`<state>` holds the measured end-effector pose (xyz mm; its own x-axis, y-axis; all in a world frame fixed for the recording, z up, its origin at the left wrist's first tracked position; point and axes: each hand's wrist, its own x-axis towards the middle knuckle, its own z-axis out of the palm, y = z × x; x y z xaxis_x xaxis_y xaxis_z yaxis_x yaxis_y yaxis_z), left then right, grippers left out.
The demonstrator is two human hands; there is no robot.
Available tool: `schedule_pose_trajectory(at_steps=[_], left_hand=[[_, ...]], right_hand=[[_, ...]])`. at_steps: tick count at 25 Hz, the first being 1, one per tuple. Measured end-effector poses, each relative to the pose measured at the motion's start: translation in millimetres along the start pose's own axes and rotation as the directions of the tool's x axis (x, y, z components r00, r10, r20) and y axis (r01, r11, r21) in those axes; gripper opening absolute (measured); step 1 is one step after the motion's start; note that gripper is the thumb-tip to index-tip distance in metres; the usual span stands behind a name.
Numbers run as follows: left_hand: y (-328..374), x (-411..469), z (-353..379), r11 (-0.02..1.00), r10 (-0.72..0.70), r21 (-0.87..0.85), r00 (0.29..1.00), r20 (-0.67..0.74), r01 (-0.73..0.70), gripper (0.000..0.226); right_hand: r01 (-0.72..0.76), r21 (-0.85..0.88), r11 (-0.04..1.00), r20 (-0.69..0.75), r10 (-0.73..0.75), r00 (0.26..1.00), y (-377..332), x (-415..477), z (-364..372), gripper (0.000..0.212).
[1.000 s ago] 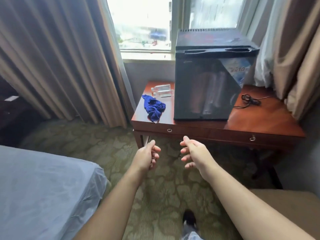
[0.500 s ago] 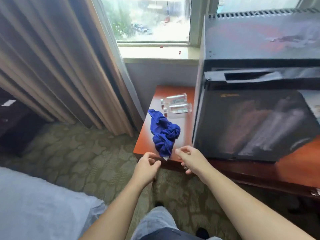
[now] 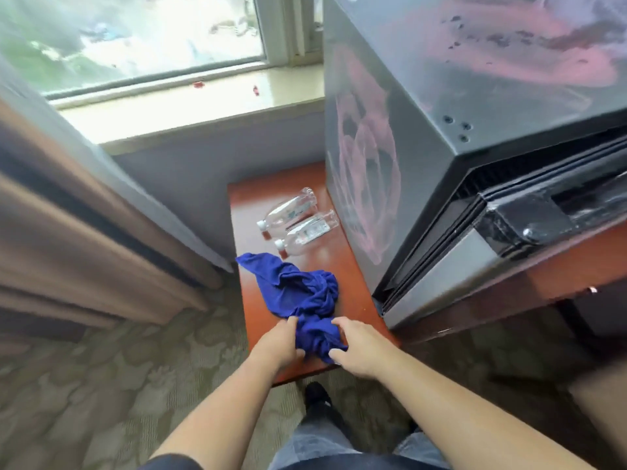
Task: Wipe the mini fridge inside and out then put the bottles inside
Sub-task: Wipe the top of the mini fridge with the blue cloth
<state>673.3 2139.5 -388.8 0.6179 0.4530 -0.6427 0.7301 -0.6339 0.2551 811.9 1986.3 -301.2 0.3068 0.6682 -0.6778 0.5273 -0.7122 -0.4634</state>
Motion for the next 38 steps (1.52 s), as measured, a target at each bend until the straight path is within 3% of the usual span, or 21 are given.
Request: schedule_pose_trajectory(at_steps=[2,4,7,10,11,13,14,15,16,17,19,20,21,24,26,28,30,31,33,34,38], left_hand=[[-2.2,-2.3,-4.1,0.993,0.040,-0.107,0.998,-0.053,-0.045,0.030],[8.7,-23.0,-25.5,0.942,0.052,-0.319,0.983,-0.175,-0.107,0.011],[34.4,-65.5,-76.5,0.773,0.102,-0.596,0.969,-0.223,-0.218,0.011],[56.4,-116.8,-131.5,0.634,0.176,-0.684,0.928,-0.327,-0.361,0.011],[63.1,-134.0,-145.6,0.585,0.165,-0.697,0.902,-0.398,-0.415,0.012],[71.0,-157.8,-159.6,0.379,0.123,-0.789,0.871,-0.475,-0.484,0.024],[70.5,-164.2,-161.2,0.282,0.118,-0.835,0.881,-0.458,-0.472,0.039],[69.0,-169.5,-159.6,0.248,0.130,-0.867,0.901,-0.413,-0.433,0.056],[71.7,-176.3,-155.3,0.322,0.154,-0.856,0.915,-0.373,-0.404,0.066],[76.6,-182.4,-150.3,0.468,0.188,-0.789,0.917,-0.351,-0.398,0.065],[93.0,-195.2,-142.1,0.739,0.206,-0.553,0.911,-0.357,-0.384,0.034],[100.8,-198.3,-142.5,0.820,0.181,-0.440,0.895,-0.407,-0.366,0.017],[105.6,-199.7,-145.3,0.867,0.143,-0.370,0.879,-0.454,-0.332,0.014],[100.4,-202.9,-167.5,0.888,0.021,-0.383,0.853,-0.521,-0.256,0.018],[100.5,-213.9,-187.6,0.763,-0.016,-0.542,0.828,-0.561,-0.353,0.023],[115.1,-239.7,-213.5,0.559,-0.002,-0.646,0.778,-0.629,-0.520,0.042],[136.3,-268.4,-240.1,0.446,0.121,-0.625,0.736,-0.667,-0.640,0.046],[147.6,-282.1,-249.9,0.428,0.205,-0.598,0.717,-0.667,-0.678,0.050],[169.6,-302.5,-266.5,0.408,0.317,-0.571,0.697,-0.643,-0.712,0.060],[180.6,-309.3,-275.0,0.415,0.350,-0.561,0.695,-0.628,-0.716,0.060],[229.1,-329.4,-318.1,0.352,0.470,-0.536,0.640,-0.608,-0.767,0.043]], right_hand=[[0.002,0.020,1.000,-0.019,-0.001,1.000,-5.7,-0.5,2.3,0.074],[0.014,0.030,0.999,-0.031,-0.013,0.999,-11.1,-8.2,-1.7,0.081],[0.073,0.070,0.995,-0.101,-0.066,0.993,-15.3,-16.7,-10.5,0.085],[0.224,0.200,0.954,-0.258,-0.169,0.951,-34.4,-32.7,-22.9,0.034],[0.293,0.285,0.913,-0.324,-0.196,0.926,-42.9,-44.4,-28.7,0.021],[0.444,0.432,0.785,-0.460,-0.232,0.857,-59.9,-76.2,-46.4,0.025],[0.524,0.474,0.707,-0.528,-0.248,0.812,-69.1,-95.7,-58.4,0.029],[0.601,0.511,0.615,-0.590,-0.258,0.765,-77.5,-115.6,-71.5,0.028],[0.664,0.533,0.525,-0.632,-0.275,0.725,-85.4,-137.5,-86.5,0.027],[0.716,0.538,0.445,-0.658,-0.308,0.687,-94.9,-157.6,-101.3,0.028],[0.781,0.513,0.357,-0.700,-0.353,0.621,-106.5,-188.9,-123.2,0.032],[0.806,0.487,0.336,-0.727,-0.356,0.588,-109.4,-200.8,-131.1,0.032],[0.824,0.470,0.315,-0.747,-0.356,0.562,-110.8,-213.9,-136.9,0.030],[0.845,0.388,0.368,-0.778,-0.361,0.514,-106.7,-245.2,-148.1,0.020],[0.807,0.307,0.504,-0.775,-0.360,0.520,-91.8,-255.7,-149.1,0.016],[0.698,0.258,0.668,-0.724,-0.344,0.597,-73.3,-257.1,-144.5,0.022],[0.621,0.287,0.729,-0.681,-0.301,0.668,-60.6,-256.6,-136.2,0.038],[0.619,0.291,0.729,-0.685,-0.293,0.667,-59.5,-258.6,-132.5,0.054],[0.618,0.224,0.754,-0.753,-0.269,0.601,-63.7,-267.7,-131.0,0.087],[0.615,0.186,0.766,-0.794,-0.251,0.554,-66.8,-272.8,-132.3,0.093],[0.666,0.184,0.723,-0.899,-0.151,0.412,-70.2,-286.7,-143.9,0.059]])
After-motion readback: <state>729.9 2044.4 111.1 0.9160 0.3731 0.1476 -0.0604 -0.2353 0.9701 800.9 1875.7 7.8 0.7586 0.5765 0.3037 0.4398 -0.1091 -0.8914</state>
